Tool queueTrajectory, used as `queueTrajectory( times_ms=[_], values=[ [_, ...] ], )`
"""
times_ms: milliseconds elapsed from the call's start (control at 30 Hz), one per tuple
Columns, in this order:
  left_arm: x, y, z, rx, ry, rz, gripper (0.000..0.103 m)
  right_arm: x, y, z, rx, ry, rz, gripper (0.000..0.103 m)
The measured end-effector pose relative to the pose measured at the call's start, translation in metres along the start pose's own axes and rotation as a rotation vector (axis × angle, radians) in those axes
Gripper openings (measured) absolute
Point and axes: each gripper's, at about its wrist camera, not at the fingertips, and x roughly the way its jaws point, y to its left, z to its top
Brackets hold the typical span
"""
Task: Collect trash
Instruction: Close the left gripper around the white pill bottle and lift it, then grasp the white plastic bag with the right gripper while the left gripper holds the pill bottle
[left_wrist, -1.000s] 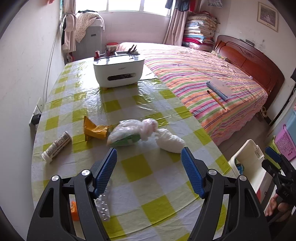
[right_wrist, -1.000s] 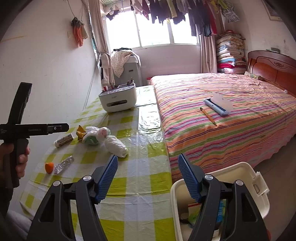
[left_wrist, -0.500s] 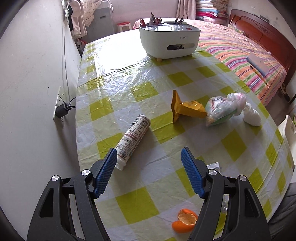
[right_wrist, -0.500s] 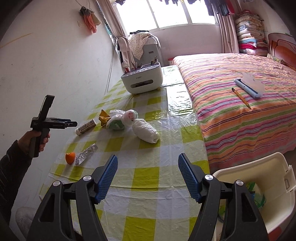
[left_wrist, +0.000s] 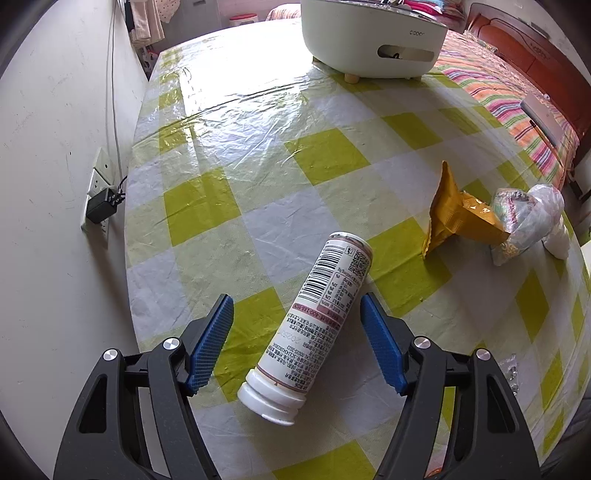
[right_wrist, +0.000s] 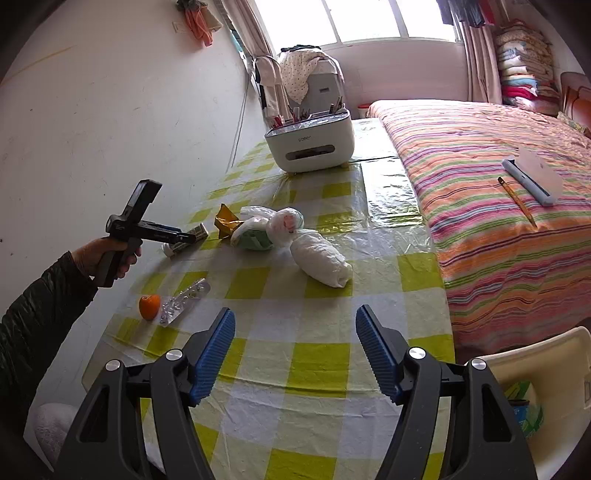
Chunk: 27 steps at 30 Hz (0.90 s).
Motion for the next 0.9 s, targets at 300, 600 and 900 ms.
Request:
queueTrajectory(
  times_ms=[300, 600, 900],
  values=[
    [-0.004, 0.002, -0.012, -0.041, -0.037, -0.034, 0.033, 0.059, 0.023, 0.039, -0.187, 0.055, 0.040, 0.066],
    [-0.019, -0.004, -0.045, -0.129, -0.087, -0.068, 0.030, 0.144, 0.030, 0.053, -0.320, 0.181, -0.083, 0.066],
    [-0.032, -0.022, -0.074, -0.234, -0.126, -0.118, 0.029, 0.175, 0.005, 0.045, -0.268, 0.285, -0.151, 0.030]
  ],
)
